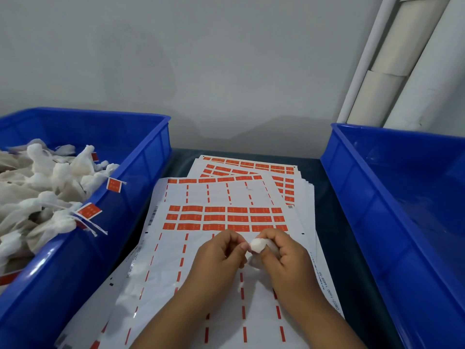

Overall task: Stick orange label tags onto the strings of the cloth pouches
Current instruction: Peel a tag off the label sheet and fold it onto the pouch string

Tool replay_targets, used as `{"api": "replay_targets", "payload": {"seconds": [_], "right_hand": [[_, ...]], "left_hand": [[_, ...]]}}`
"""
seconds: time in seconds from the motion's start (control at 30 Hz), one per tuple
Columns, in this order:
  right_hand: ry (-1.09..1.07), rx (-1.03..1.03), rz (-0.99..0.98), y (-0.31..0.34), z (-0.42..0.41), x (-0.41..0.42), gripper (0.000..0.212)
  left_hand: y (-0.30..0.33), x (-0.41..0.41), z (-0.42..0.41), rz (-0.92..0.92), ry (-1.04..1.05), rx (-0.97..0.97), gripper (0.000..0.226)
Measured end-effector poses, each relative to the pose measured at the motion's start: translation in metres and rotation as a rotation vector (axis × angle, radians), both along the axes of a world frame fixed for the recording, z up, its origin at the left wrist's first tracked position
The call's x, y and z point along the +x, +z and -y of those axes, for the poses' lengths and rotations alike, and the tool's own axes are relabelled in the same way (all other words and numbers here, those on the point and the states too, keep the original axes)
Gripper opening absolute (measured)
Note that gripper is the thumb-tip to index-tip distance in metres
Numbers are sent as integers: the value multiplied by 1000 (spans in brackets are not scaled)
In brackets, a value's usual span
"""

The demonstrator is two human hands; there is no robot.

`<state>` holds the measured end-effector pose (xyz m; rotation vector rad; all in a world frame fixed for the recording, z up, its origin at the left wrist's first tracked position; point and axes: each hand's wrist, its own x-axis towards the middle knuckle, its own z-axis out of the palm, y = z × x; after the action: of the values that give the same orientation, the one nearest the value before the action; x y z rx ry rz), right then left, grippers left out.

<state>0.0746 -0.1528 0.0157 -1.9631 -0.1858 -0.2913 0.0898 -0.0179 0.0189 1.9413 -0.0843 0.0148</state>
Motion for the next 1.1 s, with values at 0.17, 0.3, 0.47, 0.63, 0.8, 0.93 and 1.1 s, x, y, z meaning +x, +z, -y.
{"api": "replay_targets", "payload": {"seconds": [0.17, 0.3, 0.47, 0.63, 0.8, 0.93, 1.1], "right_hand": [[-53, 116, -54, 0, 0, -1, 37], [-3, 90, -63, 2, -1, -2, 5], [54, -9, 35, 3, -1, -2, 28], [67, -43, 77, 3, 0, -1, 32], [81, -54, 76, 4, -1, -3, 34], [74, -55, 70, 4, -1, -3, 28], [56, -35, 65, 5, -2, -2, 24]], "left_hand": [[2, 0, 1, -16, 100, 20, 14], [6, -3, 2, -92, 45, -57, 14], [10, -2, -6, -307, -14, -227, 23], [13, -2, -10, -418, -56, -382, 24], [14, -2, -10, -416, -60, -342, 22], [12, -2, -10, -404, -49, -331, 23], [10, 0, -9, -409, -22, -375, 26]]}}
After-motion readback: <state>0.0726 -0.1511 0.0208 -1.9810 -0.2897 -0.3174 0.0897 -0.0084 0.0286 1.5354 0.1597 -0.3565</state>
